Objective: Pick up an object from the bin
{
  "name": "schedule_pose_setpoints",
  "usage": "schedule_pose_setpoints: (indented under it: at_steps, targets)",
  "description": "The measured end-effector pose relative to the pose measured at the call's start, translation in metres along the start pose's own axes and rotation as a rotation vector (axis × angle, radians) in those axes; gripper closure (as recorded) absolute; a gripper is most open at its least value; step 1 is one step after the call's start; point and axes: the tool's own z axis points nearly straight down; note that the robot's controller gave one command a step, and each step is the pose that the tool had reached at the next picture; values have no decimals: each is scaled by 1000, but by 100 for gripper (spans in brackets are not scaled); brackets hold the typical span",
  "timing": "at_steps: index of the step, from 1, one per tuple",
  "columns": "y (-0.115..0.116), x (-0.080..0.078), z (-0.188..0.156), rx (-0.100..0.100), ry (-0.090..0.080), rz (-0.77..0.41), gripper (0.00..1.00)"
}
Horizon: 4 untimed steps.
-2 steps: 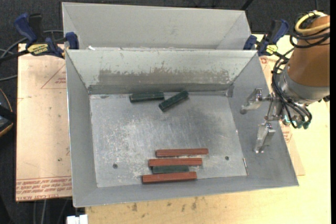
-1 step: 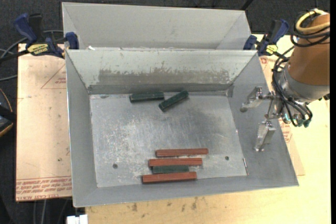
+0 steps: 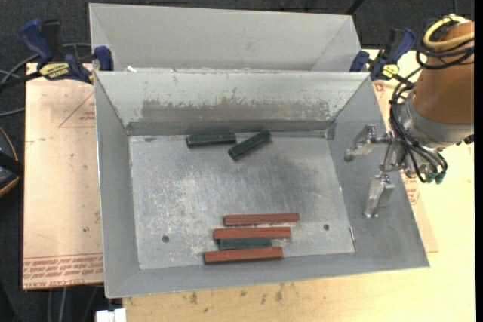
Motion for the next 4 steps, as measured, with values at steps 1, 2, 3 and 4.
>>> schedule_pose_setpoints:
  at_steps: [1,2,3,4]
  targets:
    - [-14,5,22,-4,6,-264,0]
    - [37,-7,40,-2,4,-258,0]
    - [57,2,92,-2,-3,-306,0]
    - [107,6,156,-1,-15,-246,100]
